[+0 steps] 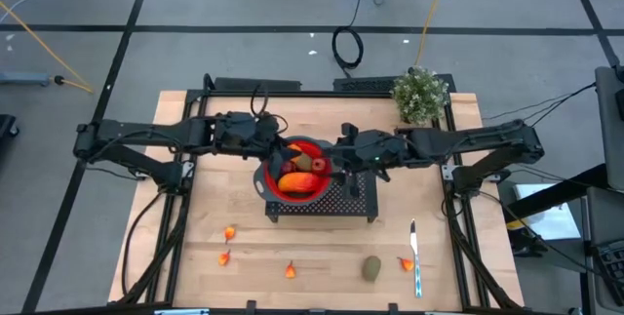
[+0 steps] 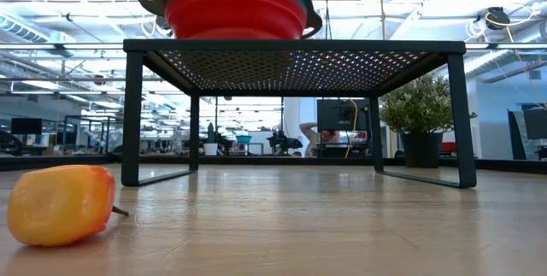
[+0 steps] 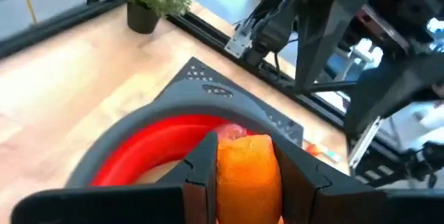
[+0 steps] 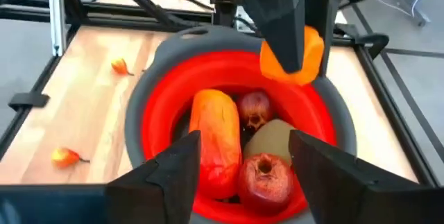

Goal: Pick & Place Fruit
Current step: Put the orange into the red strainer bowl on the shelf

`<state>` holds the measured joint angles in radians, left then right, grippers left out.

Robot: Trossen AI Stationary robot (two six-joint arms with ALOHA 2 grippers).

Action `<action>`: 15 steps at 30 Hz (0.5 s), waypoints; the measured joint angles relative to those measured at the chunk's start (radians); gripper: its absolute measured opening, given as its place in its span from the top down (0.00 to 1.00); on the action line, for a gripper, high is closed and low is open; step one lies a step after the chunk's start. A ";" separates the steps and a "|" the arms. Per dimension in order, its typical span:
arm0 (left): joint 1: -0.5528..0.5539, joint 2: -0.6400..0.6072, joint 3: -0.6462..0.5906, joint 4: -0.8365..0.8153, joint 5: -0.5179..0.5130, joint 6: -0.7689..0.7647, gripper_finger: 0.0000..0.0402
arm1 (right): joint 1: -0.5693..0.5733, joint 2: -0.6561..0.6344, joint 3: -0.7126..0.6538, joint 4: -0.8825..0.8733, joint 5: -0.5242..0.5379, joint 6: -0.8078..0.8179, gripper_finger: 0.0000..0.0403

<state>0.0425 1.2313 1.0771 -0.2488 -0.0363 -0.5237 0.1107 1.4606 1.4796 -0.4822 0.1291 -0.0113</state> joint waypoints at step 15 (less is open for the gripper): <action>-0.036 0.000 0.000 -0.015 -0.131 0.296 0.76 | 0.009 -0.112 -0.001 -0.104 -0.029 0.019 0.93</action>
<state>0.0061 1.2316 1.0771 -0.2634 -0.1677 -0.2277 0.1200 1.3488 1.4781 -0.5862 0.1003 0.0080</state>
